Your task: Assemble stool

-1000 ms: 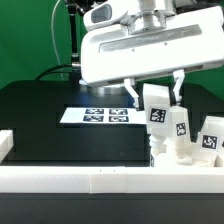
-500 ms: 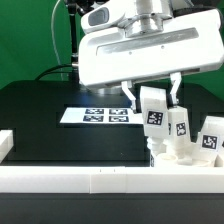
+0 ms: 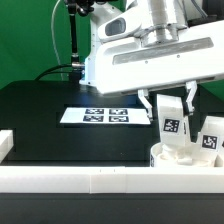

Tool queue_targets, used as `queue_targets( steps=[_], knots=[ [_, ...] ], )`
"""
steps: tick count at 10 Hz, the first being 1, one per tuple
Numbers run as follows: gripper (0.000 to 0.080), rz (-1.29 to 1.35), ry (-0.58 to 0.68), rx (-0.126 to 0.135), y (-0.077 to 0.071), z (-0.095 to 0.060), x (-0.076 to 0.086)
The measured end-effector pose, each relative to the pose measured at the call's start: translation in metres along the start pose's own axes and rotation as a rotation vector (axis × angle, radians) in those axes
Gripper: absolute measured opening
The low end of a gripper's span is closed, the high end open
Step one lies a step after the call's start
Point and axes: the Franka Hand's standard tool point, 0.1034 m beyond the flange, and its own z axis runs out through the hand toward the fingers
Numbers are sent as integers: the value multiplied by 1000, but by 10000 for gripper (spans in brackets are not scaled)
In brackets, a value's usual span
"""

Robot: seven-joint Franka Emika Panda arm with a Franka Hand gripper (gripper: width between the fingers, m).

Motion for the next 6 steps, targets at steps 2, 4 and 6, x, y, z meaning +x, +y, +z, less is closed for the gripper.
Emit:
queue_targets(
  steps=[2, 4, 6],
  knots=[
    [324, 0, 1, -1, 0, 1, -1],
    [324, -2, -4, -2, 0, 4, -5],
    [324, -3, -9, -3, 0, 6, -7]
  ],
)
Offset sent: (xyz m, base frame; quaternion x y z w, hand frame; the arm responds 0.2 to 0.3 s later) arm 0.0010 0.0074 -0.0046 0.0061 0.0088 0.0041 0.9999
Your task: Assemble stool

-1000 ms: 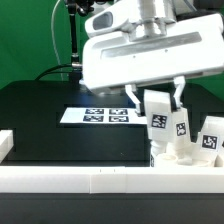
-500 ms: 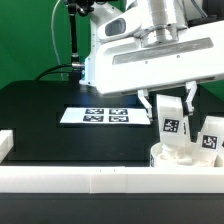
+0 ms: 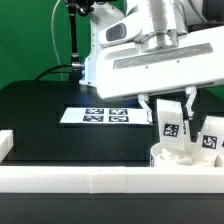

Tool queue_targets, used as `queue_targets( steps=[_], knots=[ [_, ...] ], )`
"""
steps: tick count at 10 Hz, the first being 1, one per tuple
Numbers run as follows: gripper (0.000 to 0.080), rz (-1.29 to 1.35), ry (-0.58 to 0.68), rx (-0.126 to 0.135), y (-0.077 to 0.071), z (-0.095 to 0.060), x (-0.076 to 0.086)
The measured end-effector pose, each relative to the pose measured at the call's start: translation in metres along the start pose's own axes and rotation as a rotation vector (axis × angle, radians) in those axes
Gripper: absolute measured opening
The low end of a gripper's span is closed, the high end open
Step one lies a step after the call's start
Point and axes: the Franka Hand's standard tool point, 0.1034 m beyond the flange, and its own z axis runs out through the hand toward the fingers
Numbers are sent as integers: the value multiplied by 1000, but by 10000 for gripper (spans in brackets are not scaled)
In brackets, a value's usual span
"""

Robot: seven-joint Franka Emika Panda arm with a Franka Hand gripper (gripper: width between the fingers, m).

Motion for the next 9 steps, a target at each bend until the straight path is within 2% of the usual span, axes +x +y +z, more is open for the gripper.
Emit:
queue_targets(
  steps=[4, 9],
  knots=[
    [324, 0, 2, -7, 4, 6, -5],
    [324, 5, 71, -24, 11, 8, -1]
  ],
)
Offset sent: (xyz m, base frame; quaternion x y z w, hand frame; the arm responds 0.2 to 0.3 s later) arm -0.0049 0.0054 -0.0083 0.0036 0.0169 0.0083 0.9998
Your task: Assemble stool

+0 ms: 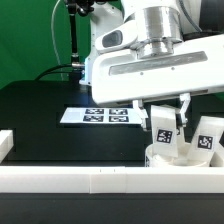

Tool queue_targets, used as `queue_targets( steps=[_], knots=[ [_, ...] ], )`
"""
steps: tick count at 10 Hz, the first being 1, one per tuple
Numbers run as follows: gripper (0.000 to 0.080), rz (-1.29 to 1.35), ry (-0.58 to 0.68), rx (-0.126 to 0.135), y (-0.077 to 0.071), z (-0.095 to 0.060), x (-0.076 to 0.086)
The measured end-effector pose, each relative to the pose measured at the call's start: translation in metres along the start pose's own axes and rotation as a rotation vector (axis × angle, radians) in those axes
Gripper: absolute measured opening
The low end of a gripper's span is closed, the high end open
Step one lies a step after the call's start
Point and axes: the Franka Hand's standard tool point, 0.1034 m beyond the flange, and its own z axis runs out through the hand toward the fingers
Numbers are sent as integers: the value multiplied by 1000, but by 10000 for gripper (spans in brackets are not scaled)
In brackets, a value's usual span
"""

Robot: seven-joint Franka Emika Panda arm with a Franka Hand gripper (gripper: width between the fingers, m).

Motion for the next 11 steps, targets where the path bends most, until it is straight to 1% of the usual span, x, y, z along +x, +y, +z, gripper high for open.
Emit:
queue_targets(
  steps=[2, 4, 5, 6, 8, 10, 11],
  knots=[
    [324, -1, 20, -5, 1, 2, -1],
    [565, -1, 19, -5, 1, 2, -1],
    [565, -1, 16, -4, 1, 1, 0],
    [632, -1, -5, 1, 1, -4, 3],
    [645, -23, -1, -5, 9, -10, 13],
    [648, -32, -18, -7, 22, -22, 28],
    [648, -30, -30, -1, 22, -28, 34]
  ],
)
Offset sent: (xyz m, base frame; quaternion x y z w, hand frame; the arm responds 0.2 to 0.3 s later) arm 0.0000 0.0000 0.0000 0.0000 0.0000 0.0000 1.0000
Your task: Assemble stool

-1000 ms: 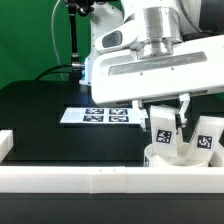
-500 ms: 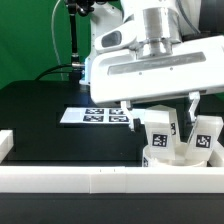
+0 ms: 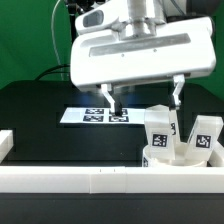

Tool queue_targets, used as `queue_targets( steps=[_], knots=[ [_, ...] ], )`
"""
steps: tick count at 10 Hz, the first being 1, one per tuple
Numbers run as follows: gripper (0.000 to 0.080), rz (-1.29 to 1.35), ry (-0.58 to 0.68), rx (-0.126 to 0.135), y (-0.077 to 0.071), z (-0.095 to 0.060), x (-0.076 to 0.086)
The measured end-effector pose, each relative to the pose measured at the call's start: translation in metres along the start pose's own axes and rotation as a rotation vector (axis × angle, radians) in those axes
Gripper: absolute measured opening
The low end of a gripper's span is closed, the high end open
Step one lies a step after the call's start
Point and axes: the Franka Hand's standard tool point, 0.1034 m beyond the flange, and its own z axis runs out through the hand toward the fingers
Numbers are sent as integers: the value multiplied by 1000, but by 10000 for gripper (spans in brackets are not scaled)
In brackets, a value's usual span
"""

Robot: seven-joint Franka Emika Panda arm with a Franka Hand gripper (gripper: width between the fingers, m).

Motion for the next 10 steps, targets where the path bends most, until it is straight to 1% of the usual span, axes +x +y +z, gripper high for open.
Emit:
queue_targets(
  steps=[1, 4, 7, 8, 9, 10],
  knots=[
    [648, 3, -15, 5, 0, -4, 5],
    [648, 4, -14, 3, 1, -2, 3],
    [648, 4, -62, 14, -1, 0, -1],
    [648, 10, -156, 40, -5, 0, -6],
    [648, 15, -248, 67, -9, -1, -5],
    [648, 14, -318, 86, -11, -2, -4]
  ],
)
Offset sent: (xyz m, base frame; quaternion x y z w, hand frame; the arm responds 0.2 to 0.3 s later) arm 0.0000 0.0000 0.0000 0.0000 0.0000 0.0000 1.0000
